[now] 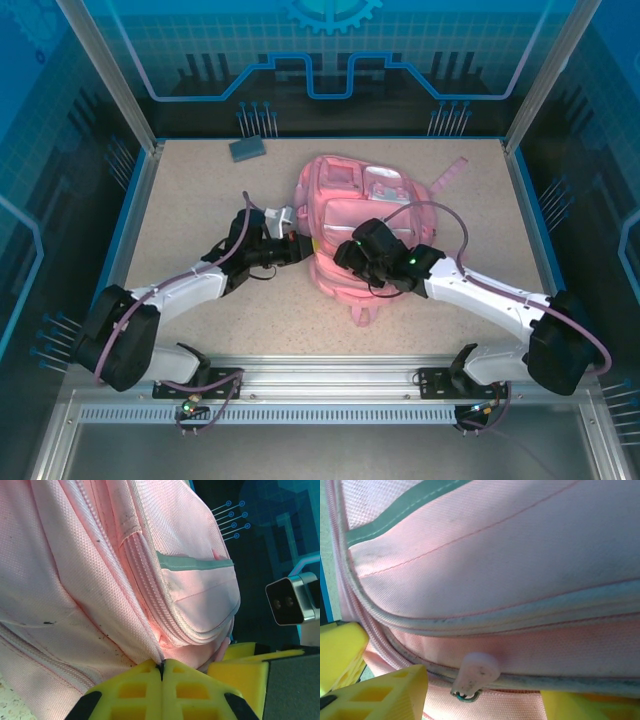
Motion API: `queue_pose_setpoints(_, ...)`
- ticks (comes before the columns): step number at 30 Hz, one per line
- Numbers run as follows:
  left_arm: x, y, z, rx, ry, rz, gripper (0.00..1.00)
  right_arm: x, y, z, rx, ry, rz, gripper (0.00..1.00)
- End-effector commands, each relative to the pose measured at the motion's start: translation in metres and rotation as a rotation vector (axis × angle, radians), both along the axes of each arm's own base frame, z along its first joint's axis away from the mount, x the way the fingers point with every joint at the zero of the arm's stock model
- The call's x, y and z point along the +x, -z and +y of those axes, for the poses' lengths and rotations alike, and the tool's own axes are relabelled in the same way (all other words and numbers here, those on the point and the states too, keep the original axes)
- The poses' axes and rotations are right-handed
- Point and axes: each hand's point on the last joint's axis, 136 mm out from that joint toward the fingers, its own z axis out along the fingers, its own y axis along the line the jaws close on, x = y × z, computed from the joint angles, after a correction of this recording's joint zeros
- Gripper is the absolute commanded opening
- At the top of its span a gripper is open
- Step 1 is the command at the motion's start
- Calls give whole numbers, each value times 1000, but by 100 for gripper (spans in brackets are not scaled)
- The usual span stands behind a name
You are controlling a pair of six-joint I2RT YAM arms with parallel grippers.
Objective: Pack the student bag
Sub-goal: Zip the student bag at the top-center of the table.
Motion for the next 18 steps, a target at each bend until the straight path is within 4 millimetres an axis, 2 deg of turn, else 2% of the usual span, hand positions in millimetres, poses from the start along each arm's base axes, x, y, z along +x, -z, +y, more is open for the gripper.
queue_pose_setpoints(1,-2,-41,-14,-89,89,-192,0,6,5,-14,6,56,12,53)
queue_pose_setpoints(5,1,-40,-14,-94,79,-193,0,1,14,-19,-1,48,17,41)
queue_pose_setpoints(12,3,-40,-16,-98,83,-194,0,-5,15,-29,30,60,-5,40)
queue_pose_setpoints(14,3,-40,-16,-97,82,-192,0,-3,13,-25,50,44,-6,32)
queue_pose_setpoints(16,3,-41,-16,-98,84,-196,0,-2,11,-19,70,23,-9,18)
queue_pose_setpoints(17,3,-41,-16,-96,82,-195,0,-2,10,-17,74,16,-8,14)
queue_pose_setpoints(18,3,-40,-15,-96,81,-193,0,-2,10,-15,74,8,-7,15)
